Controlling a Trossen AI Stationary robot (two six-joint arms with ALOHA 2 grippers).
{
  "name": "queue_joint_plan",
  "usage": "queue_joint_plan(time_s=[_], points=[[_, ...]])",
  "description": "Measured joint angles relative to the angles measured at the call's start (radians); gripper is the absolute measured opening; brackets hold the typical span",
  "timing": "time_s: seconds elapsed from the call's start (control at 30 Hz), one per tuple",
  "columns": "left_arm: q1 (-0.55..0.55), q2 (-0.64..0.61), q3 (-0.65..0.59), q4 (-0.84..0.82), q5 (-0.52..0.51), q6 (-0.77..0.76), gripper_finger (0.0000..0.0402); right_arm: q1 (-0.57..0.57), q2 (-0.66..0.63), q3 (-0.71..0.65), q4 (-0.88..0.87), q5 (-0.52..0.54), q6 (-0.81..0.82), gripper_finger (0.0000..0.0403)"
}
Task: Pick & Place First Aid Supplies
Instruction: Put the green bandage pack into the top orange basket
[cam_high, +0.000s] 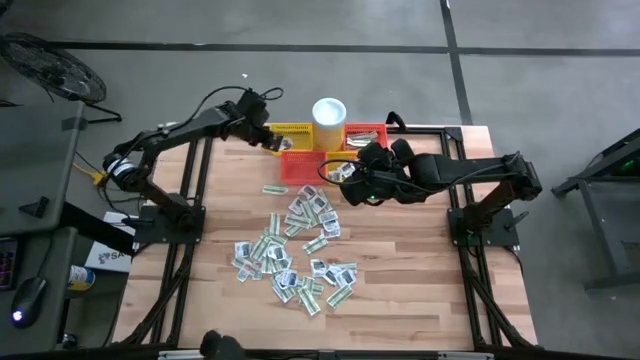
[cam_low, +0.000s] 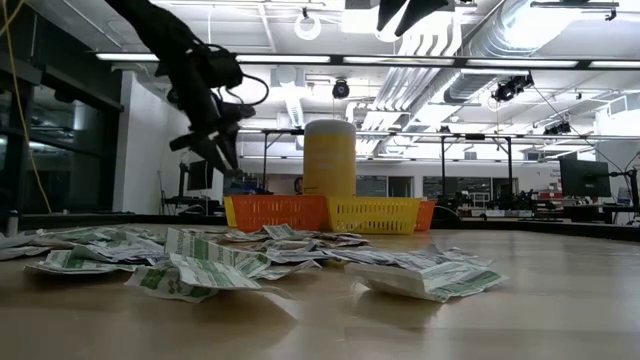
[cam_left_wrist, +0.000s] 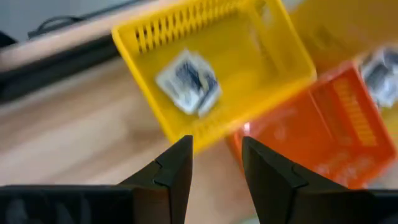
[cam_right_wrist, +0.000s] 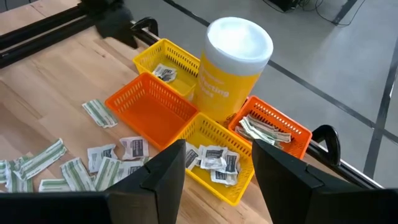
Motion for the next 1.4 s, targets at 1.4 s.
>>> queue_joint_plan(time_s=[1.4], points=[[-0.220,-0.060,-0.373,0.129,-0.030,-0.450,0.0138,0.000,0.000,0.000,0.002,-0.045,-0.015,0.0179]])
